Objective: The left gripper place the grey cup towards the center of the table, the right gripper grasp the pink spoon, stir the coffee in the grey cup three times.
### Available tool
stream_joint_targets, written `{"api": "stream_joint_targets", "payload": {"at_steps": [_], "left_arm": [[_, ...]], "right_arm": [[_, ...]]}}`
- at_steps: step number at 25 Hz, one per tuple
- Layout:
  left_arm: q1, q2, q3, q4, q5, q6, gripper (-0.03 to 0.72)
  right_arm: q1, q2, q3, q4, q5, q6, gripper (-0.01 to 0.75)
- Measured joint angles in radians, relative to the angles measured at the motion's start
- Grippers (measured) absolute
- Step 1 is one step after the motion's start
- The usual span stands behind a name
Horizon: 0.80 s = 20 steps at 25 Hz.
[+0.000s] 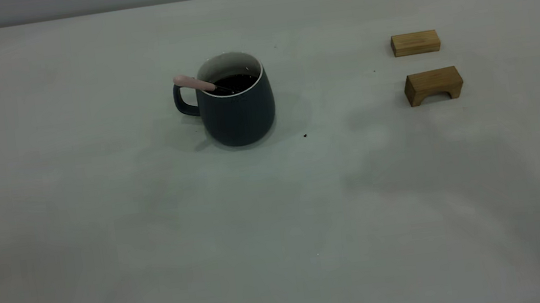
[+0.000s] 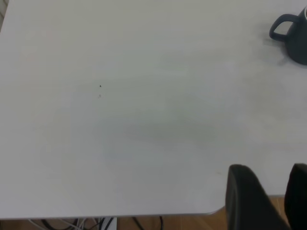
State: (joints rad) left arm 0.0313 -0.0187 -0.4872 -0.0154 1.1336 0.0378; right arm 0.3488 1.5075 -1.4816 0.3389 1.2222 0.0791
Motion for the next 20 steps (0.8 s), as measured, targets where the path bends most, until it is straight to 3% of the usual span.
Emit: {"api": "stream_joint_targets", "payload": {"at_steps": [7,14,20], "left_arm": [[0.0,0.0,0.0,0.0,0.0,0.0,0.27],[0.0,0.0,0.0,0.0,0.0,0.0,0.27],[0.0,0.0,0.0,0.0,-0.001,0.0,0.27]], "right_arm": [[-0.017,-0.438,0.425,-0.07,0.013,-0.187,0.212],[-0.237,-0.956,0.659,-0.117,0.016,-0.214,0.217],[-0.335,-1.269,0.795,-0.174,0.016,-0.222,0.226]]}}
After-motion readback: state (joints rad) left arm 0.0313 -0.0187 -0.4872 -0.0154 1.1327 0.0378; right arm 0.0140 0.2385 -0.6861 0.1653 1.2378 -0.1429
